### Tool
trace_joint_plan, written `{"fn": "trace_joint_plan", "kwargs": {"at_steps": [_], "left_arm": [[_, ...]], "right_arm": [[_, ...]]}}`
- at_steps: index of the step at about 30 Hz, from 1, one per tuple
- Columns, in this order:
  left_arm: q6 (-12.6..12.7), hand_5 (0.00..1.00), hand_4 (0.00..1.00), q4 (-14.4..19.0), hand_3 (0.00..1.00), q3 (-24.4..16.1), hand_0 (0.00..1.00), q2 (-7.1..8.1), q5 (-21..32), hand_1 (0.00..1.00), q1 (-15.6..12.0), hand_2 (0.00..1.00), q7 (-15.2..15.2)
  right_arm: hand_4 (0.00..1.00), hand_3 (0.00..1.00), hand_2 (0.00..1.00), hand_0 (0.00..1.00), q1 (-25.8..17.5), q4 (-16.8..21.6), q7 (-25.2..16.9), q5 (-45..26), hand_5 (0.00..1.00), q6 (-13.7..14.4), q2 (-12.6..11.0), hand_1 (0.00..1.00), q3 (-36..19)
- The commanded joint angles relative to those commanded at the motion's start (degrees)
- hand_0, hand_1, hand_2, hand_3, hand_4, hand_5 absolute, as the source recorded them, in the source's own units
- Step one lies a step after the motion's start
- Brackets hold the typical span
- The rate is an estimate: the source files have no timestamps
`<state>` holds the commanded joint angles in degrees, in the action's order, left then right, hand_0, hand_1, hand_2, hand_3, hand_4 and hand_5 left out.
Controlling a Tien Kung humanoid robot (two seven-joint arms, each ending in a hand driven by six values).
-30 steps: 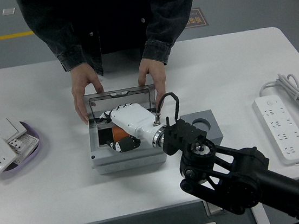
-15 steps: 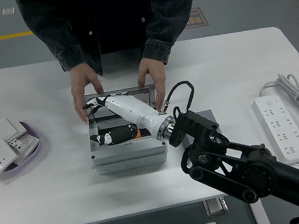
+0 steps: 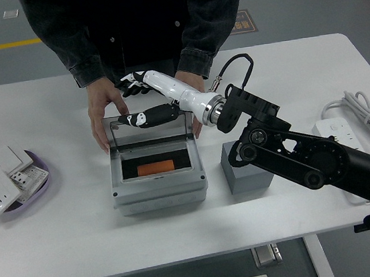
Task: Pick up the cylinder from the cube,place it in the box,flap close box
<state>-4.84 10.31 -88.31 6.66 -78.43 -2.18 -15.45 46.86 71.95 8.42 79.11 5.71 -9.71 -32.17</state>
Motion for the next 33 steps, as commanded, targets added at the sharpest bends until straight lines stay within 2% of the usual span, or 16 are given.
{"fn": "trace_joint_plan", "kwargs": {"at_steps": [3, 5, 8, 17, 27, 28, 33], "left_arm": [[-0.04, 0.287, 0.715, 0.00, 0.649, 0.12, 0.638, 0.07, 0.02, 0.663, 0.09, 0.591, 0.03], [-0.04, 0.286, 0.715, 0.00, 0.649, 0.23, 0.638, 0.08, 0.13, 0.664, 0.10, 0.592, 0.05], [-0.02, 0.286, 0.715, 0.00, 0.649, 0.27, 0.638, 0.12, 0.22, 0.664, 0.01, 0.592, 0.03], [0.01, 0.288, 0.716, 0.00, 0.649, 0.53, 0.638, 0.31, 0.62, 0.664, -0.23, 0.592, 0.32], [-0.02, 0.288, 0.717, 0.00, 0.649, 1.64, 0.639, 0.40, 1.81, 0.665, -0.42, 0.592, 0.97], [-0.02, 0.289, 0.718, 0.00, 0.649, 1.78, 0.639, 0.41, 1.96, 0.665, -0.45, 0.592, 1.06], [-0.11, 0.289, 0.718, 0.00, 0.649, 2.99, 0.639, 0.40, 3.10, 0.665, -0.51, 0.592, 1.73]], "right_arm": [[0.805, 0.777, 0.694, 0.754, 1.41, -3.05, 0.39, -0.41, 0.355, -0.52, -0.71, 0.658, 2.19], [0.790, 0.769, 0.692, 0.726, 1.88, -2.99, 0.97, 0.24, 0.346, -0.79, -1.46, 0.648, 3.11], [0.790, 0.769, 0.692, 0.726, 2.29, -0.89, 2.07, 2.11, 0.346, -1.16, -2.72, 0.648, 4.13], [0.778, 0.772, 0.692, 0.714, 2.98, 8.54, 5.06, 7.55, 0.340, -1.86, -6.32, 0.647, 7.63], [0.777, 0.775, 0.693, 0.698, 1.81, 14.33, 5.61, 6.42, 0.341, -1.07, -9.76, 0.642, 10.41], [0.773, 0.773, 0.692, 0.662, 1.58, 14.80, 5.63, 6.23, 0.344, -0.89, -9.97, 0.640, 10.50], [0.773, 0.773, 0.692, 0.662, -0.88, 15.50, 4.02, 1.22, 0.344, 0.99, -10.09, 0.640, 12.93]]}}
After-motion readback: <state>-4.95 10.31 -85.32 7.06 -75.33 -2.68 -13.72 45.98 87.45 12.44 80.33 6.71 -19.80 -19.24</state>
